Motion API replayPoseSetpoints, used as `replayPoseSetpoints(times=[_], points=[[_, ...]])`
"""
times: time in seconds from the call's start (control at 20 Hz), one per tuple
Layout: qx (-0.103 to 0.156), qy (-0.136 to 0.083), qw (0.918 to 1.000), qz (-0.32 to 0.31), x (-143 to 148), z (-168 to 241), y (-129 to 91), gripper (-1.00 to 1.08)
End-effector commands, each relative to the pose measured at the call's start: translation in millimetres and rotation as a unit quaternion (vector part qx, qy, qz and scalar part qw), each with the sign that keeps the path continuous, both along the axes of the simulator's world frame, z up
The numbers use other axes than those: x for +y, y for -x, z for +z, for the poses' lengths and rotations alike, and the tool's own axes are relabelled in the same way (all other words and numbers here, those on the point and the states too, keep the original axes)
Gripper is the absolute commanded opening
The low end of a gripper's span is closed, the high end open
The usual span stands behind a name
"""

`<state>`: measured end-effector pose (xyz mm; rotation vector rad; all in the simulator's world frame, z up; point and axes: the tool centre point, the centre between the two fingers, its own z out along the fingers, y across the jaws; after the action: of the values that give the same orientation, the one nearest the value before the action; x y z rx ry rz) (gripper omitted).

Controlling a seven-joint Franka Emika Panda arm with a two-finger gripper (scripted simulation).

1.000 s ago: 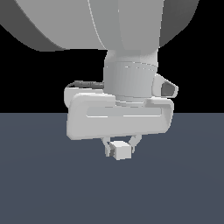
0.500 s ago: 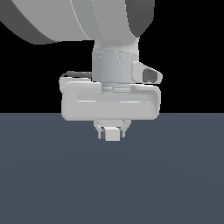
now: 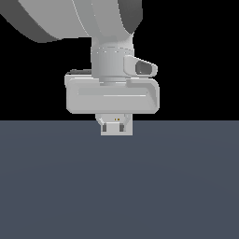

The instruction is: Plug the charger into the wall socket.

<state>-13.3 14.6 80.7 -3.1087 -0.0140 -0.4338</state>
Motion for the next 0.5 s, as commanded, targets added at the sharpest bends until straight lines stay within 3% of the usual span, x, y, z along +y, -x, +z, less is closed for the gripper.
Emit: replayPoseSetpoints(times=[0.0,0.45], points=[[0.000,0.000,0.9998,-0.019,1.2,5.9,-6.6,-1.00],[0.002,0.001,0.9983,-0.059,3.4,18.1,-21.4,-1.00]])
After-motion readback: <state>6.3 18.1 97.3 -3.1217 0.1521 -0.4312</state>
